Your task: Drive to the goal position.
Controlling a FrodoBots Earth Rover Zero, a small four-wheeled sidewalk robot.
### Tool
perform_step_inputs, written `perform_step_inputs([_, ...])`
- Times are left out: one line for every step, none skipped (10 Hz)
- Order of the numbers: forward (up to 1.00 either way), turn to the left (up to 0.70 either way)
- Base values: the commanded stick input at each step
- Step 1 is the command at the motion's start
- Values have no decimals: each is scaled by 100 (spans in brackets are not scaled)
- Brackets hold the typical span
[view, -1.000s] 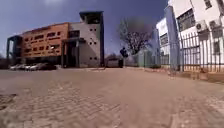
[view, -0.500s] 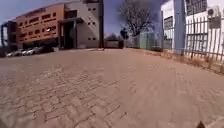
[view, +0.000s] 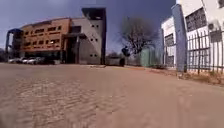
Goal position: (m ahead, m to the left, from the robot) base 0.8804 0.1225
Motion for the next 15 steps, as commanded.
perform_step_inputs([100,0])
perform_step_inputs([100,0])
perform_step_inputs([100,0])
perform_step_inputs([100,0])
perform_step_inputs([100,0])
perform_step_inputs([100,5])
perform_step_inputs([100,15])
perform_step_inputs([100,25])
perform_step_inputs([100,35])
perform_step_inputs([100,35])
perform_step_inputs([100,25])
perform_step_inputs([100,16])
perform_step_inputs([100,6])
perform_step_inputs([100,0])
perform_step_inputs([100,0])
